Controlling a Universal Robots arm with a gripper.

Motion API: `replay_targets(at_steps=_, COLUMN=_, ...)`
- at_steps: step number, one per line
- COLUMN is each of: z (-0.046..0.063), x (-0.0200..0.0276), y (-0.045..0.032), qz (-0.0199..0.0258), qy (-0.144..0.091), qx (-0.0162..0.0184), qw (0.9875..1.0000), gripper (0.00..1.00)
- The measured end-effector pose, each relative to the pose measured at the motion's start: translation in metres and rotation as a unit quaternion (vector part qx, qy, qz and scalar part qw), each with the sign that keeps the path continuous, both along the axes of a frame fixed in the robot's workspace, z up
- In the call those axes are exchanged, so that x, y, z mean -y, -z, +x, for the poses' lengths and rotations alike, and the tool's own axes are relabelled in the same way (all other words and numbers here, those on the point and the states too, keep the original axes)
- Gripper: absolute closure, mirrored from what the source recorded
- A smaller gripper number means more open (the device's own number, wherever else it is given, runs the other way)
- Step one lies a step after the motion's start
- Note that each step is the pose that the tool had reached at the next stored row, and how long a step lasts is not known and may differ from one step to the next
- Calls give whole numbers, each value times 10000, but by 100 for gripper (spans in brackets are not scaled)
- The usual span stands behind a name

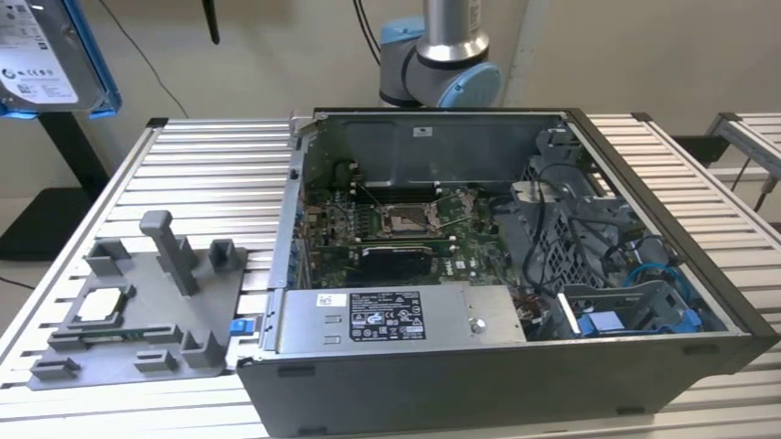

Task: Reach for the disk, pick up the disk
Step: 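Pick up the disk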

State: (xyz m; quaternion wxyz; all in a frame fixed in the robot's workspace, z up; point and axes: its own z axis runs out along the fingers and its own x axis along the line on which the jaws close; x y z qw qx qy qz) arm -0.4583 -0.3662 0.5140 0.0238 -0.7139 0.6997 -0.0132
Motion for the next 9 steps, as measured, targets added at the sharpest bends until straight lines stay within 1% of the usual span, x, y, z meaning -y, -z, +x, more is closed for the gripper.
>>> replay_targets(at_steps=4, z=10, x=0, y=0, qz=1, qy=1, qx=0, qw=10000, gripper=100)
replay_targets(at_steps=9, z=89, x=0, y=0, qz=0, qy=0, qx=-1, qw=10000, gripper=100)
